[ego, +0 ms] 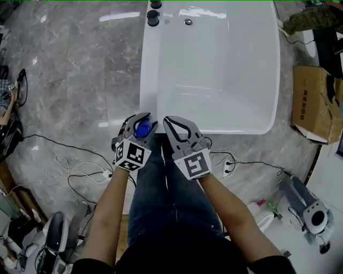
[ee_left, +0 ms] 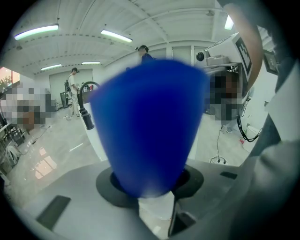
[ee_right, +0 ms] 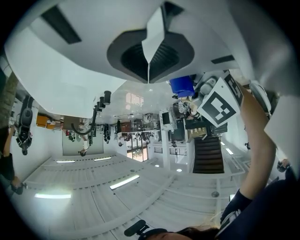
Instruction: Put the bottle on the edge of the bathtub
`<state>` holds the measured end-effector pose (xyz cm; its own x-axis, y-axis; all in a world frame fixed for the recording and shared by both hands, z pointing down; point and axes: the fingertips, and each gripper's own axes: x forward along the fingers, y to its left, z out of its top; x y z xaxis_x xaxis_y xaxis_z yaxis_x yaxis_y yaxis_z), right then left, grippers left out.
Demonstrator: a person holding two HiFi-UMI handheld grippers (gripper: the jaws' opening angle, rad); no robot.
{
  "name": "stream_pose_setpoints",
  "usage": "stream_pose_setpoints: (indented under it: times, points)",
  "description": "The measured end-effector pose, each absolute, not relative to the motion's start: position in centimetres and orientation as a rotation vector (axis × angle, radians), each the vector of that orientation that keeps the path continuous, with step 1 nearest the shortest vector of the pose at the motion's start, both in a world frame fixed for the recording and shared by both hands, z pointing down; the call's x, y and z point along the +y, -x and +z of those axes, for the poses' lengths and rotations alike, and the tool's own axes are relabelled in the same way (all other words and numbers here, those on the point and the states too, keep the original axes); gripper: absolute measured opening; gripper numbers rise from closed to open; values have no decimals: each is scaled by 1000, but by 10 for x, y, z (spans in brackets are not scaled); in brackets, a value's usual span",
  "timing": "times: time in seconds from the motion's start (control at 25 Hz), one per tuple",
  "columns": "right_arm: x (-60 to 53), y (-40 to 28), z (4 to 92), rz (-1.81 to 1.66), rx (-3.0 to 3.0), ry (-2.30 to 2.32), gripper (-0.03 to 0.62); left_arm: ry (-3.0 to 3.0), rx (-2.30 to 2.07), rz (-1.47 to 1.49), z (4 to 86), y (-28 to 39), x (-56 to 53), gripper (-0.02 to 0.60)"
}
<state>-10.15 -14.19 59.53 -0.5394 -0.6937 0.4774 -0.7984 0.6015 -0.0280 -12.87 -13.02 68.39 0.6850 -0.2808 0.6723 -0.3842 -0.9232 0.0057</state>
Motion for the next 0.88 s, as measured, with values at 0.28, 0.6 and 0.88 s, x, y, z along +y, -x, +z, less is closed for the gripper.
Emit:
stream_pose_setpoints:
  times: [0.28, 0.6, 0.88]
  points:
    - [-146, 109, 598, 352, -2400, -1191, 29, -2755, -482, 1085, 700, 130, -126, 166]
    - [-148, 110, 599, 358, -2397, -1214, 29, -2777, -432, 1050, 709, 131, -117, 166]
    - [-141, 107, 601, 371, -2385, -1229, 29, -2739, -341, 1083, 719, 130, -106, 201]
